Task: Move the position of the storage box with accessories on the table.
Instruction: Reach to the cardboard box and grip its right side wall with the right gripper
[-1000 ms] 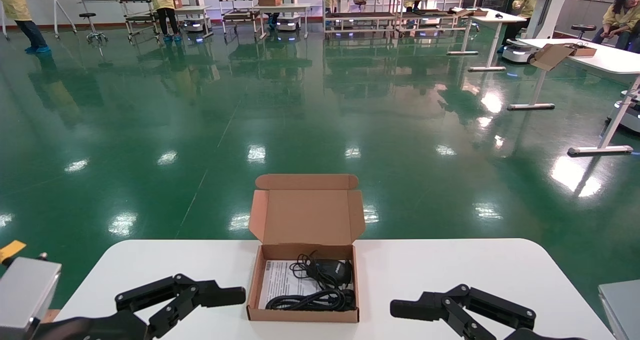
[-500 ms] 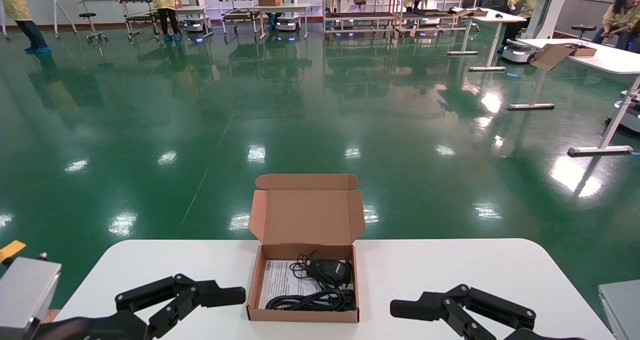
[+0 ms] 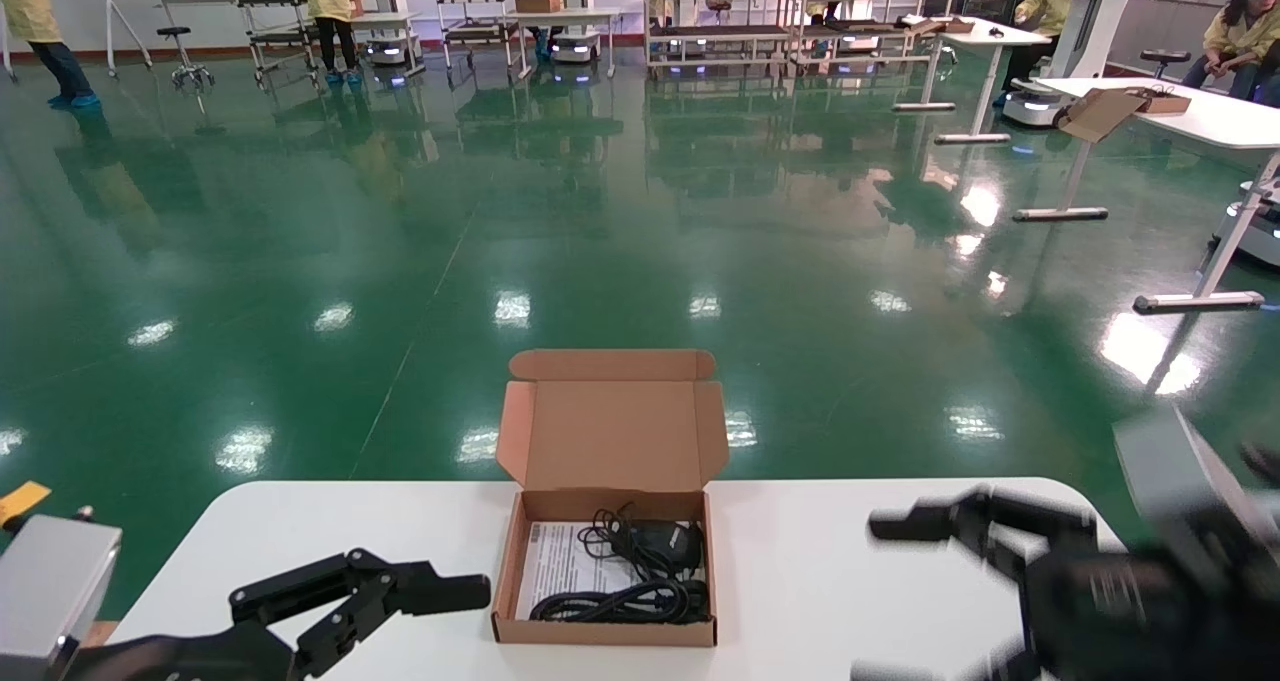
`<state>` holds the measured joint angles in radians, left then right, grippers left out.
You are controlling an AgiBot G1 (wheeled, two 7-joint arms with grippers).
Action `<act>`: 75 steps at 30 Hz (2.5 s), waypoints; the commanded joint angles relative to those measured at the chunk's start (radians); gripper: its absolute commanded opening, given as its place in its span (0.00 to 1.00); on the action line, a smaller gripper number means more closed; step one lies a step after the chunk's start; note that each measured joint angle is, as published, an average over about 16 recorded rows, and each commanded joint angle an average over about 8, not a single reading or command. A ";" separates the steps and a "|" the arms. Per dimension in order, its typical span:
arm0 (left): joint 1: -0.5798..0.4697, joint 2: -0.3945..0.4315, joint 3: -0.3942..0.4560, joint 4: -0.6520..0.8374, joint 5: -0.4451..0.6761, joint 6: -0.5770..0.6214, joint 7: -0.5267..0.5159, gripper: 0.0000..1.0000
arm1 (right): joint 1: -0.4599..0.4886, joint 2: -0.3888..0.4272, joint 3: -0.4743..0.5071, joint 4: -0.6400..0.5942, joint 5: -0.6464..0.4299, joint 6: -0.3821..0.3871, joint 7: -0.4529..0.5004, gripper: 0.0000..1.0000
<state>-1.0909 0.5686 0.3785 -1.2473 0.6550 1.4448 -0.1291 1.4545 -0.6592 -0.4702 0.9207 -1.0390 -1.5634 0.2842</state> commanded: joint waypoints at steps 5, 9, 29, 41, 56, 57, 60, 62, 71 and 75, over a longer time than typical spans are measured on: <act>0.000 0.000 0.000 0.000 0.000 0.000 0.000 1.00 | 0.175 -0.110 -0.094 -0.251 -0.152 0.021 0.066 1.00; 0.000 0.000 0.000 0.000 0.000 0.000 0.000 1.00 | 0.246 -0.200 -0.143 -0.434 -0.231 0.052 0.078 1.00; 0.000 0.000 0.000 0.000 0.000 0.000 0.000 1.00 | 0.314 -0.294 -0.155 -0.750 -0.262 0.136 0.162 1.00; 0.000 0.000 0.000 0.000 0.000 0.000 0.000 1.00 | 0.310 -0.496 -0.159 -0.903 -0.266 0.389 0.295 1.00; 0.000 0.000 0.000 0.000 0.000 0.000 0.000 1.00 | 0.245 -0.692 -0.203 -0.911 -0.328 0.820 0.353 1.00; 0.000 0.000 0.000 0.000 0.000 0.000 0.000 1.00 | 0.237 -0.694 -0.205 -0.903 -0.331 0.824 0.359 1.00; 0.000 0.000 0.000 0.000 0.000 0.000 0.000 1.00 | 0.213 -0.698 -0.214 -0.876 -0.340 0.828 0.378 1.00; 0.000 0.000 0.000 0.000 0.000 0.000 0.000 1.00 | 0.197 -0.700 -0.221 -0.859 -0.345 0.828 0.393 1.00; 0.000 0.000 0.000 0.000 0.000 0.000 0.000 1.00 | 0.149 -0.701 -0.267 -0.805 -0.375 0.828 0.465 1.00; 0.000 0.000 0.000 0.000 0.000 0.000 0.000 1.00 | 0.140 -0.701 -0.288 -0.792 -0.388 0.835 0.494 1.00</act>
<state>-1.0907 0.5684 0.3786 -1.2469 0.6549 1.4443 -0.1289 1.5947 -1.3597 -0.7576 0.1274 -1.4253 -0.7286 0.7756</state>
